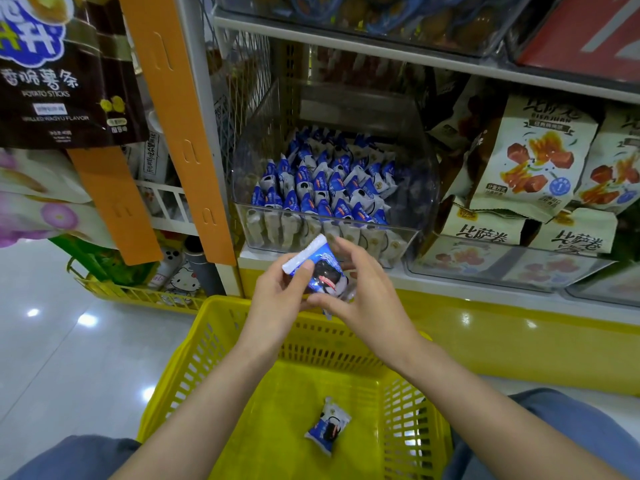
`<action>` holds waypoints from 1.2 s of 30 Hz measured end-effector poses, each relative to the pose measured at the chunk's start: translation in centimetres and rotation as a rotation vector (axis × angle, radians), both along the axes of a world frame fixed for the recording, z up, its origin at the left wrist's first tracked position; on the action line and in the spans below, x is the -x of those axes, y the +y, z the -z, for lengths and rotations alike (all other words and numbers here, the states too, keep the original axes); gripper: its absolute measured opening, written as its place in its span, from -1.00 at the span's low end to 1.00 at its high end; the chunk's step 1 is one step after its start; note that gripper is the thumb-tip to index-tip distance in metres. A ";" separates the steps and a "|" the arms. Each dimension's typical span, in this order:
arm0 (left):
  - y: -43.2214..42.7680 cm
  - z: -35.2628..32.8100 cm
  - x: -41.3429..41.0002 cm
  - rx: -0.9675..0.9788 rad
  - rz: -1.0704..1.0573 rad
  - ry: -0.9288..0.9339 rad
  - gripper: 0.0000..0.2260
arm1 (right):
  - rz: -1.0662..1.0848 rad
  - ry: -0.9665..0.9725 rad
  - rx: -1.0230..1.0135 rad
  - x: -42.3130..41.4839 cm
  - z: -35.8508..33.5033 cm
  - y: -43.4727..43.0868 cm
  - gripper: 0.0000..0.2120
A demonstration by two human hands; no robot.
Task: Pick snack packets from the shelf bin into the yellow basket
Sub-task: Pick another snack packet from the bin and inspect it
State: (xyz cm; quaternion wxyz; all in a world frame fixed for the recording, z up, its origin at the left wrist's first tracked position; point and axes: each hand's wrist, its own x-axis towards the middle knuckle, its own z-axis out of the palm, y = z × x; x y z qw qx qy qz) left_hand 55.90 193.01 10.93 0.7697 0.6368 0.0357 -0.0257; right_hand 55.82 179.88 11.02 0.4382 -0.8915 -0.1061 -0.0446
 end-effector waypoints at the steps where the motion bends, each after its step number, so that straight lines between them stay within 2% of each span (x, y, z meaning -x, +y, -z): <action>1: 0.1 0.0 -0.1 0.023 -0.026 0.019 -0.86 | 0.008 0.022 -0.012 -0.1 0.0 0.0 -0.28; 4: 0.4 -0.1 -0.4 0.063 -0.085 0.089 -0.81 | 0.031 0.088 -0.068 -0.4 -0.1 0.0 -0.55; 6: 0.5 -0.2 -0.5 0.114 -0.097 0.135 -0.78 | 0.035 0.123 -0.165 -0.5 -0.5 0.1 -0.67; 9: 1.0 -0.4 -0.7 0.172 -0.094 0.186 -0.73 | 0.008 0.154 -0.281 -0.6 -0.9 0.0 -0.71; 14: 1.3 -0.7 -0.7 0.175 -0.077 0.192 -0.72 | -0.032 0.153 -0.312 -0.6 -1.4 -0.2 -0.71; 17: 1.4 -1.2 -0.8 0.179 -0.042 0.140 -0.72 | -0.044 0.184 -0.432 -0.8 -1.4 -0.3 -0.67; 21: 1.1 -1.9 -0.5 -0.001 0.024 0.047 -0.73 | -0.026 0.279 -0.585 -0.9 -1.5 -0.6 -0.70; 24: 1.4 -2.2 -0.5 -0.134 0.029 -0.060 -0.76 | -0.077 0.288 -0.511 -0.9 -1.7 -0.4 -0.79; 27: 1.9 -2.5 -0.6 -0.330 0.125 -0.171 -0.75 | -0.079 0.227 -0.391 -1.0 -1.7 -0.5 -0.87; 30: 2.0 -2.8 -0.9 -0.441 0.178 -0.256 -0.72 | -0.045 0.180 -0.373 -1.2 -1.7 -0.4 -0.91; 33: 2.7 -3.2 -1.8 -0.619 0.124 -0.356 -0.73 | 0.043 0.106 -0.415 -1.9 -2.7 -0.4 -0.94; 36: 3.8 -3.9 -3.5 -0.901 -0.021 -0.471 -0.69 | 0.153 0.009 -0.417 -4.0 -4.6 -0.6 -0.84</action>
